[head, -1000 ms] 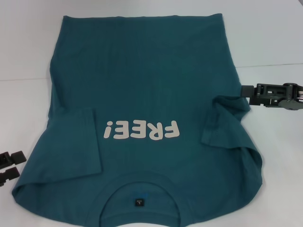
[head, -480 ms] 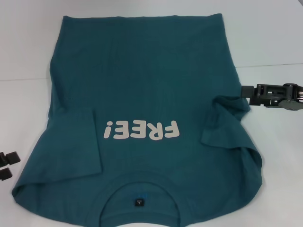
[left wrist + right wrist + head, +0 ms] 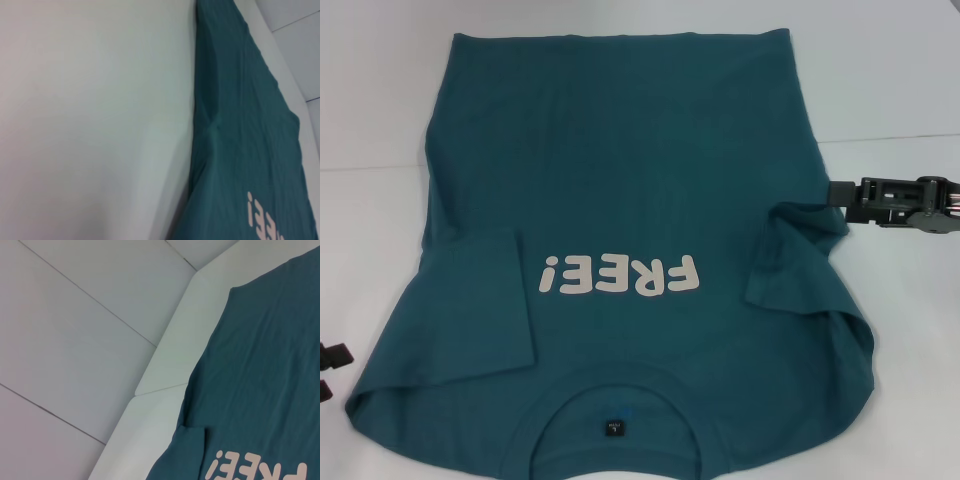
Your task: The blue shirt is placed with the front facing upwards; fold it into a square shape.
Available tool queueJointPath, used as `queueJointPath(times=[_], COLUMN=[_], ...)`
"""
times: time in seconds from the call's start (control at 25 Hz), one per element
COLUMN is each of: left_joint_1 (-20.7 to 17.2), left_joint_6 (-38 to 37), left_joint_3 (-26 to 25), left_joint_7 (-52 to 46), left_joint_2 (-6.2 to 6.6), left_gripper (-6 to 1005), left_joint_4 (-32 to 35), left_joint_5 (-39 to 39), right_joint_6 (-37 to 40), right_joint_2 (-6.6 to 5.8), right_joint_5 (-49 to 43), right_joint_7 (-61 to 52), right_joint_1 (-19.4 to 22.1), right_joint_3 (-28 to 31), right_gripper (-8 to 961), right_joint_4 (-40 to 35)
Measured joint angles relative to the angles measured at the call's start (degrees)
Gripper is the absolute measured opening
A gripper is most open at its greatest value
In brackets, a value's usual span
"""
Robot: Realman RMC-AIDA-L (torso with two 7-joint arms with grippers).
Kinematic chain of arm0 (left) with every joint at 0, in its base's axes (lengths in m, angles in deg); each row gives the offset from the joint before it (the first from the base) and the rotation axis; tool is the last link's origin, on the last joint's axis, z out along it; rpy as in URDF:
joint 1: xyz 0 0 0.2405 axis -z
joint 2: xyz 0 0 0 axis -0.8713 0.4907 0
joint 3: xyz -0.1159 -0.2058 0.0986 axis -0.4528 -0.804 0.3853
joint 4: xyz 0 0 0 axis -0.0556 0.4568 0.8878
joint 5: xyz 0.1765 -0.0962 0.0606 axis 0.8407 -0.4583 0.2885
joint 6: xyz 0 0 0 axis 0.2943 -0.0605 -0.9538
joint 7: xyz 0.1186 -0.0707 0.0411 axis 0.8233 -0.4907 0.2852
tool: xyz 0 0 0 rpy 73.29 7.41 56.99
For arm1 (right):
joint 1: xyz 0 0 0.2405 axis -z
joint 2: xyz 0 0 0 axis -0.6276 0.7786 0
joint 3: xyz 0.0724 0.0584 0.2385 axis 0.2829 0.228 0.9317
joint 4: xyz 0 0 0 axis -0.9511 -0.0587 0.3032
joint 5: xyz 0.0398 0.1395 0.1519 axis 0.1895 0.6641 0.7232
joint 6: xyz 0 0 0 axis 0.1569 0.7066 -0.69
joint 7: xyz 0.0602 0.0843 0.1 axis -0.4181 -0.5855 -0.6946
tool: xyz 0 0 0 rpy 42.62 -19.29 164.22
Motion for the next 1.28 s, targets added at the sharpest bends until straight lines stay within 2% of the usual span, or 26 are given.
queueJointPath(times=[0.28,0.56,0.96,1.28], left_joint_1=[1.0,1.3,1.1,1.5], left_joint_6=[4.6,7.7,7.8,4.8], left_joint_3=[2.8,4.4,7.4,9.1], left_joint_7=[4.3,4.7,4.3,4.2], left_joint_2=[-0.06,-0.22,-0.59,-0.76], left_gripper=[659,655,650,646], left_joint_4=[-2.6,-3.3,-3.3,-3.6], left_joint_5=[0.0,0.2,0.4,0.3], right_joint_6=[-0.2,-0.1,-0.1,0.0], right_joint_2=[0.00,-0.05,-0.09,-0.09], right_joint_5=[0.0,0.0,0.0,0.0], right_joint_7=[0.0,0.0,0.0,0.0], right_joint_1=[0.0,0.1,0.2,0.2], right_joint_3=[-0.1,0.0,0.0,0.0], right_gripper=[941,941,939,940], right_joint_4=[0.0,0.0,0.0,0.0])
